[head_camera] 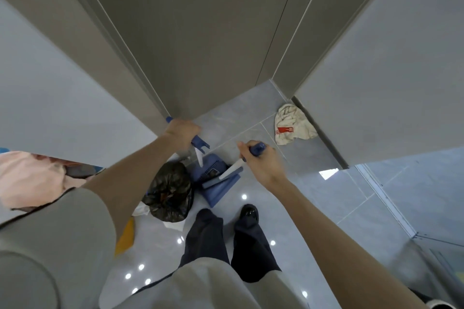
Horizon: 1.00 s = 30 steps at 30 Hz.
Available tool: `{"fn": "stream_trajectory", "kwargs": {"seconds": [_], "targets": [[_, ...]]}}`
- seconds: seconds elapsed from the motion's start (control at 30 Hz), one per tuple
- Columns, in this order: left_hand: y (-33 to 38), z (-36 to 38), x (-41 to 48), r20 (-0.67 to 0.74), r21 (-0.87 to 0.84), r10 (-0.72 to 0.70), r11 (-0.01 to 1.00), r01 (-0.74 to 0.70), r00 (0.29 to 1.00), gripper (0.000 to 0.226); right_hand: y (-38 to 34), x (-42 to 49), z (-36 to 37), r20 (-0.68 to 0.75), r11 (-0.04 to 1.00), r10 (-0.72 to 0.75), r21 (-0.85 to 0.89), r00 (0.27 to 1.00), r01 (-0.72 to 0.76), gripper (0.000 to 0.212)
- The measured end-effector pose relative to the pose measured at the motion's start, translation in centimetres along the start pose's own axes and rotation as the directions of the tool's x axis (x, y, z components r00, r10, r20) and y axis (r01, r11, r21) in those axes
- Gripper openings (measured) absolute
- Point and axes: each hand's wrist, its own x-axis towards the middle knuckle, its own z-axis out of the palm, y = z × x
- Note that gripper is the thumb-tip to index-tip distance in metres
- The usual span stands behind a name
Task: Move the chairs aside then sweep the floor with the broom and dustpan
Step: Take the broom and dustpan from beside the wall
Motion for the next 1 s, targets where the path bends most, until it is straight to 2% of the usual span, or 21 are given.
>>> {"fn": "stream_trajectory", "kwargs": {"seconds": [0.07,0.13,0.23,0.37,0.5,0.63,0.73,0.83,0.97,1.0], "targets": [[1.0,0.3,-0.4,-0.081,-0.055,0.017,0.998,-0.022,0.997,0.014,-0.6,0.3,0.0,-0.004,0.999,-0.016,-0.048,1.000,0.016,0.055],[2.4,0.2,-0.6,-0.144,-0.120,0.013,0.992,-0.030,0.989,0.015,-1.3,0.1,-0.1,-0.041,0.988,-0.096,-0.123,0.995,0.090,0.056],[4.0,-0.7,-1.7,-0.205,-0.235,-0.089,0.971,0.040,0.975,0.011,-2.5,-0.3,-0.5,-0.077,0.966,-0.197,-0.188,0.977,0.180,0.051],[5.2,0.7,-4.0,-0.187,-0.470,-0.284,0.867,0.169,0.940,0.019,-4.2,-0.5,-1.8,-0.148,0.955,-0.265,-0.178,0.953,0.237,0.053],[8.3,2.1,-7.3,-0.092,-0.567,-0.472,0.749,0.343,0.877,0.027,-4.7,-0.6,-2.9,-0.138,0.942,-0.331,-0.101,0.934,0.319,0.056],[13.2,3.3,-10.4,0.036,-0.698,-0.624,0.543,0.467,0.781,0.030,-4.2,-2.6,-4.1,0.031,0.911,-0.408,-0.055,0.913,0.409,0.057],[16.1,3.6,-12.8,0.056,-0.785,-0.716,0.399,0.473,0.696,0.030,-4.4,-4.6,-4.8,0.155,0.871,-0.480,-0.040,0.864,0.490,0.057],[19.1,3.8,-16.0,0.053,-0.824,-0.808,0.297,0.483,0.587,0.030,-4.8,-7.8,-4.8,0.265,0.807,-0.550,-0.075,0.792,0.585,0.059],[23.6,4.8,-20.9,0.153,-0.819,-0.860,0.165,0.549,0.488,0.036,-4.5,-12.7,-3.6,0.439,0.733,-0.585,-0.074,0.682,0.676,0.058],[24.9,5.5,-22.5,0.179,-0.828,-0.878,0.109,0.551,0.443,0.035,-4.2,-14.2,-3.0,0.495,0.712,-0.587,-0.061,0.641,0.699,0.056]]}}
